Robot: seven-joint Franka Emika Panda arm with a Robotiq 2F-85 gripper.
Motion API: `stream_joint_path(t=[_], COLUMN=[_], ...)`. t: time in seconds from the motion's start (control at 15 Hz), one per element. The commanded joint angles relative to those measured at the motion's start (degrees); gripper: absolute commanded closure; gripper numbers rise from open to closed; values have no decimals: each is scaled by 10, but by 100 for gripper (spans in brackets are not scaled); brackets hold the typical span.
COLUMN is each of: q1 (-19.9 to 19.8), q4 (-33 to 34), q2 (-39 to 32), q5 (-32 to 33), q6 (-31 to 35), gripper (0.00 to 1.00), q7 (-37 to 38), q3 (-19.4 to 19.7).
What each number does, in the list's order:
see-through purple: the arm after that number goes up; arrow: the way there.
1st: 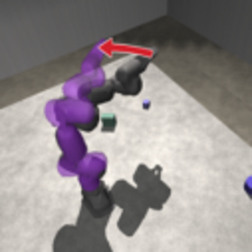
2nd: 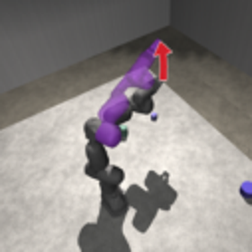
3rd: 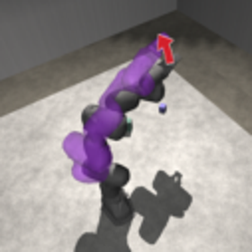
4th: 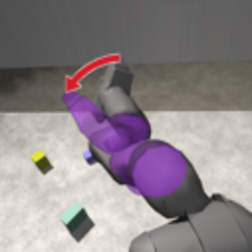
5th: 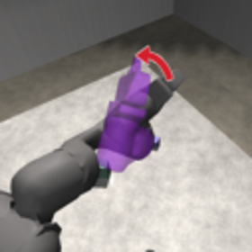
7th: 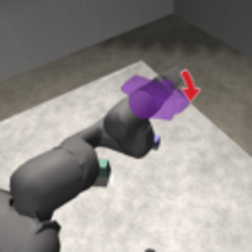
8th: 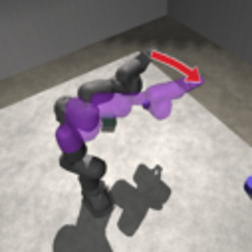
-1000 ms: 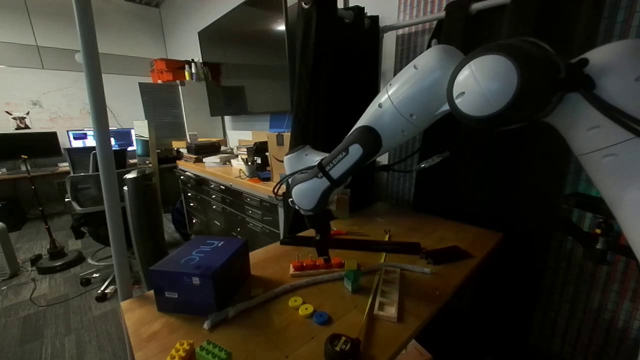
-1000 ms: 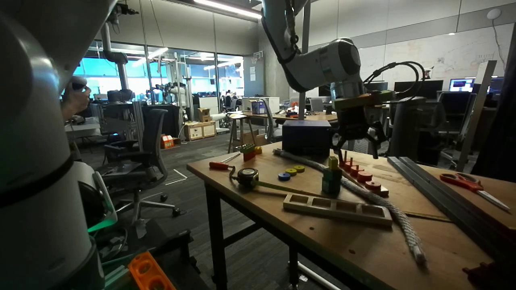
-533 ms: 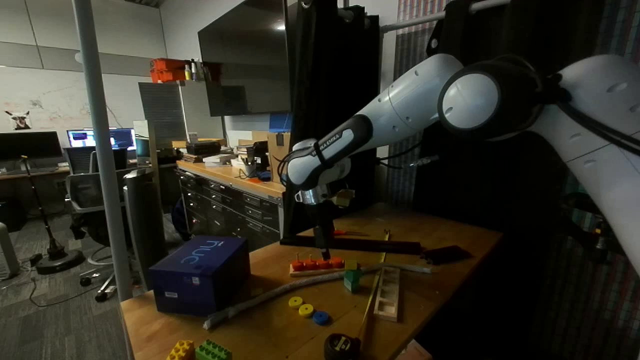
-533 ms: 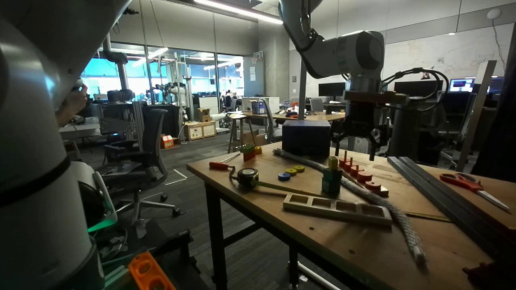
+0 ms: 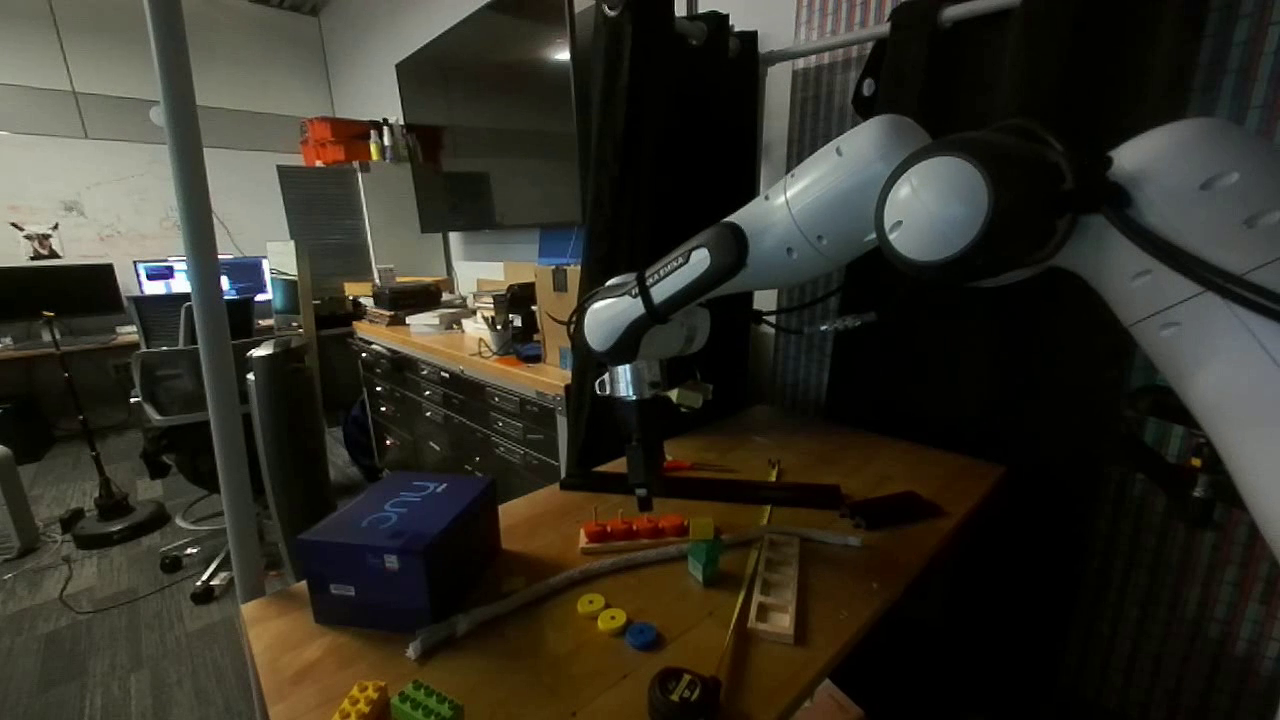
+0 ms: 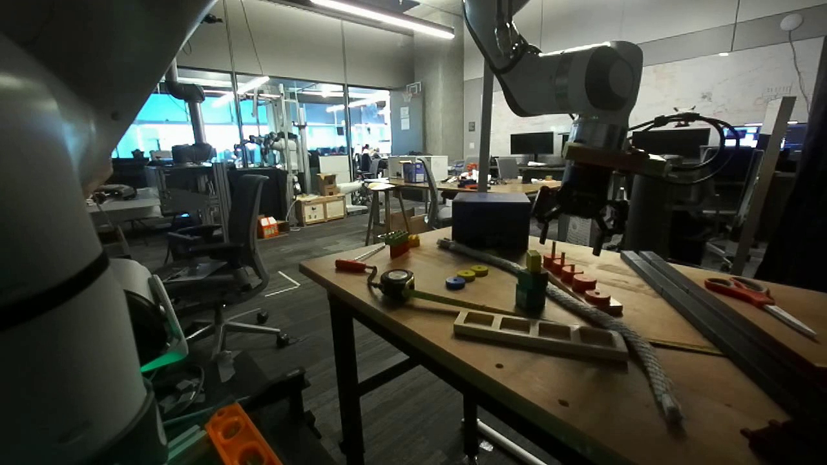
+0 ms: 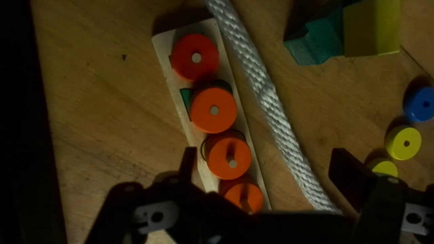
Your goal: Pick the orange ring and put it on the table
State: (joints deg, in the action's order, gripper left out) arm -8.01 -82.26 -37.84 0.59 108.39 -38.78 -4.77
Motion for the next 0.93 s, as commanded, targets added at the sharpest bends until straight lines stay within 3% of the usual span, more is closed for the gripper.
stream_joint_path(t=[0.0,0.4,0.87], q1=[5,9,6], q4=[-36,-100,-139], q2=[18,23,31], q5=[-1,-3,0], q6=[62,168,208], gripper=[0,0,0], q7=[-1,6,7], q3=[0,-5,-4])
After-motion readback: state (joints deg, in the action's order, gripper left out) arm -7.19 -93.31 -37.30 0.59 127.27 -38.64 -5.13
